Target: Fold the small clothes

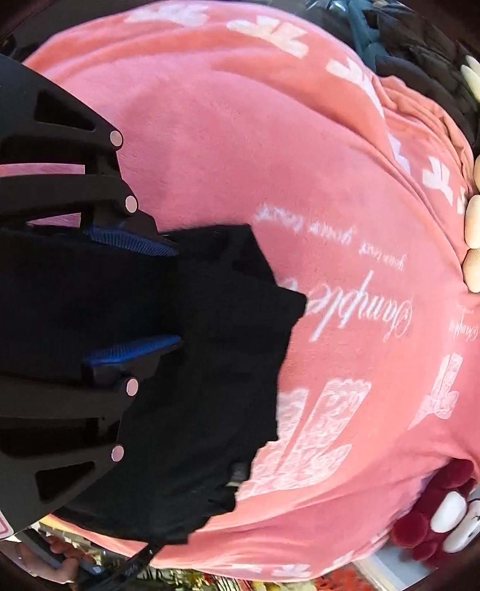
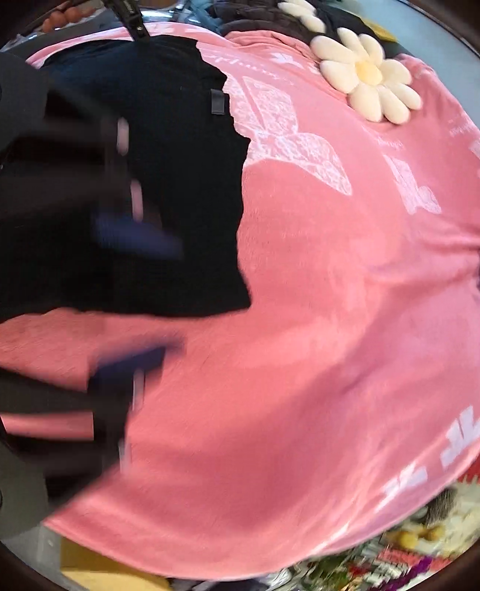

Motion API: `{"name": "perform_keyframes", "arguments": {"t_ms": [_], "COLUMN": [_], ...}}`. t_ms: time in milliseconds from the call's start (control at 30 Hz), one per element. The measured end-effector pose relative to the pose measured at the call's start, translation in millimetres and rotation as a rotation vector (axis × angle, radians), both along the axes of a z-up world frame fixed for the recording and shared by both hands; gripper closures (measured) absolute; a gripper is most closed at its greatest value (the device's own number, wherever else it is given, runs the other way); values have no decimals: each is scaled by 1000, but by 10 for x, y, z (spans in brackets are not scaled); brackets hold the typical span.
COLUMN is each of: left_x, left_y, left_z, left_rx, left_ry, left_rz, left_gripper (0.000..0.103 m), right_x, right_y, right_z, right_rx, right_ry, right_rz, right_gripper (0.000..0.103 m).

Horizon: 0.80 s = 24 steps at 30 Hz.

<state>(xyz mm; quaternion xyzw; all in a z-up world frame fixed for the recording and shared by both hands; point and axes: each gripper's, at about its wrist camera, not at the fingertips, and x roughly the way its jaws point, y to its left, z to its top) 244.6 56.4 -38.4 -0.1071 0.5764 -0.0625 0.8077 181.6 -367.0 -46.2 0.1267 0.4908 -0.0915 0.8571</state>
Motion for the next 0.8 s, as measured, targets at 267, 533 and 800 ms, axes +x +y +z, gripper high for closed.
{"name": "perform_keyframes", "arguments": {"t_ms": [267,533,800], "left_x": [186,-142,413], "left_y": [-33,-45,-24], "left_z": [-35,444,79], "left_rx": [164,103,-2], "left_ry": [-17,-154,-27], "left_rz": [10,-29,27], "left_gripper": [88,50,97], "right_x": [165,-785,-1202], "right_y": [63,268,514], "right_z": [-188,219,39], "right_rx": [-40,54,129], "right_ry": [25,-105,-60], "right_rz": [9,-2,-12], "right_gripper": [97,85,63]}}
